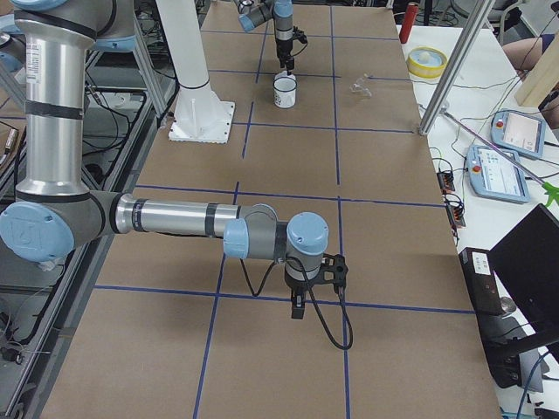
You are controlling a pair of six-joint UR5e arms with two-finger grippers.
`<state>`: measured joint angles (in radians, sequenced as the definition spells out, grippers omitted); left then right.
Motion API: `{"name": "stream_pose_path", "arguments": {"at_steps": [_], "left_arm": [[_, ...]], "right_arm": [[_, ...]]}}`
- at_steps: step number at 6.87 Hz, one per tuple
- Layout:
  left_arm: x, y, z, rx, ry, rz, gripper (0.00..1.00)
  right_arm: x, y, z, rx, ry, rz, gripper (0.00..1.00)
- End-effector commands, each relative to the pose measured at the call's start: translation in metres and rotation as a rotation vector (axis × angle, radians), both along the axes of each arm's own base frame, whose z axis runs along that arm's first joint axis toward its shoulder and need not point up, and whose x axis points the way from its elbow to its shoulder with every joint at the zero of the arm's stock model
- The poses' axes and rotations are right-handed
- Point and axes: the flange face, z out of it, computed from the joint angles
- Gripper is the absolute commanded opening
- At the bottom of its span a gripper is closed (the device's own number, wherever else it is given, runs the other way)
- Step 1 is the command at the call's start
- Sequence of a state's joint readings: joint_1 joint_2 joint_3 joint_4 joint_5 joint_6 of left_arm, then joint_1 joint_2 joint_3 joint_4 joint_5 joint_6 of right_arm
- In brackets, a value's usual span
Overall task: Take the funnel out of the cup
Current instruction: 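Move the left gripper to the white lid and grasp its knob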
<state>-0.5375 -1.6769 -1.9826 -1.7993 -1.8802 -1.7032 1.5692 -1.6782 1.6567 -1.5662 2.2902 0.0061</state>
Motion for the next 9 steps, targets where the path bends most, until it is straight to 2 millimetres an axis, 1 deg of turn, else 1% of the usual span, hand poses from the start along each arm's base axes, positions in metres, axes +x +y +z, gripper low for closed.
{"name": "stream_pose_path", "arguments": {"at_steps": [1,2,3,4,5,7,8,9], "left_arm": [[0.004,-0.001,0.006,-0.004,-0.013,0.001,0.75],[0.007,0.002,0.006,-0.005,-0.013,0.006,0.71],[0.007,0.002,0.007,-0.007,-0.014,0.007,0.60],[0.007,0.002,0.006,-0.022,-0.011,-0.009,0.36],[0.007,0.003,0.005,-0.024,-0.008,-0.011,0.02],[0.004,0.003,-0.004,-0.016,0.007,-0.015,0.00],[-0.007,0.002,-0.023,0.002,0.040,-0.027,0.00],[-0.035,0.002,-0.055,0.014,0.058,-0.055,0.00]], "right_arm": [[0.000,0.000,0.000,0.000,0.000,0.000,1.00],[0.000,0.000,0.000,0.000,0.000,0.000,1.00],[0.000,0.000,0.000,0.000,0.000,0.000,1.00],[0.000,0.000,0.000,0.000,0.000,0.000,1.00],[0.000,0.000,0.000,0.000,0.000,0.000,1.00],[0.000,0.000,0.000,0.000,0.000,0.000,1.00],[0.000,0.000,0.000,0.000,0.000,0.000,1.00],[0.000,0.000,0.000,0.000,0.000,0.000,1.00]]}}
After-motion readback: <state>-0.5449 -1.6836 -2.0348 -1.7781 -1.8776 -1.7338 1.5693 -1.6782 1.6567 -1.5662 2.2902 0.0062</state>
